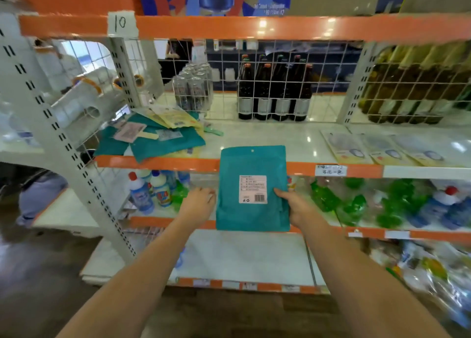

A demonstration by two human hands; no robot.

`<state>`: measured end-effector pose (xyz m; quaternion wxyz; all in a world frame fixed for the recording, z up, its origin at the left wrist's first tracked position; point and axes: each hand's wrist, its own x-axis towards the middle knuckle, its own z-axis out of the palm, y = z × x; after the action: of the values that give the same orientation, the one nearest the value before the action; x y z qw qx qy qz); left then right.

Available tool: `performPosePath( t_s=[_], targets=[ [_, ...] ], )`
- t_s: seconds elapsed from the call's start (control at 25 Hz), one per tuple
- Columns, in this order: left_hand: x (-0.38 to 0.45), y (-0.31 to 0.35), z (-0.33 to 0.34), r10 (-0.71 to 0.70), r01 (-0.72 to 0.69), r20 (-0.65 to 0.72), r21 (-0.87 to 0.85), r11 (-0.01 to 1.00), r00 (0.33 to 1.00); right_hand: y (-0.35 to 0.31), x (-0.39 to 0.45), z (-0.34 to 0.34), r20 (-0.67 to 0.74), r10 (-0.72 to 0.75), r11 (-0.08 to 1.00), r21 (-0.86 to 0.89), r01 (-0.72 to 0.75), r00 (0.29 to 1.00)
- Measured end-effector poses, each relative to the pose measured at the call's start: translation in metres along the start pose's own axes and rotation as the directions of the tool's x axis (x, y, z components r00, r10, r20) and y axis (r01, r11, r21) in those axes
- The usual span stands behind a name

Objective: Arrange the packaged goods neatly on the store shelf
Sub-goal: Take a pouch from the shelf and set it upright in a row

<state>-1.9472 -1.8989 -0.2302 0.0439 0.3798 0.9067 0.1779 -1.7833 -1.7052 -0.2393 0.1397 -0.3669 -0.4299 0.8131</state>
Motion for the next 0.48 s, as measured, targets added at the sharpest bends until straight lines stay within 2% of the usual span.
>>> performPosePath(
  t_s=[0.24,0.48],
  targets=[
    [-0.051,0.008,0.024,-0.013,0.021,0.059,-0.145,0.989,0.998,0.04,-0.041,-0.019,-0.011,0.017,1.0,-0.012,-0.017,1.0],
    [-0.062,0.004,0.017,-0.081,0.104,0.106,-0.236,0.966,0.991,0.041,-0.047,-0.009,-0.069,0.016,1.0,-0.003,-0.016,0.998]
  ],
)
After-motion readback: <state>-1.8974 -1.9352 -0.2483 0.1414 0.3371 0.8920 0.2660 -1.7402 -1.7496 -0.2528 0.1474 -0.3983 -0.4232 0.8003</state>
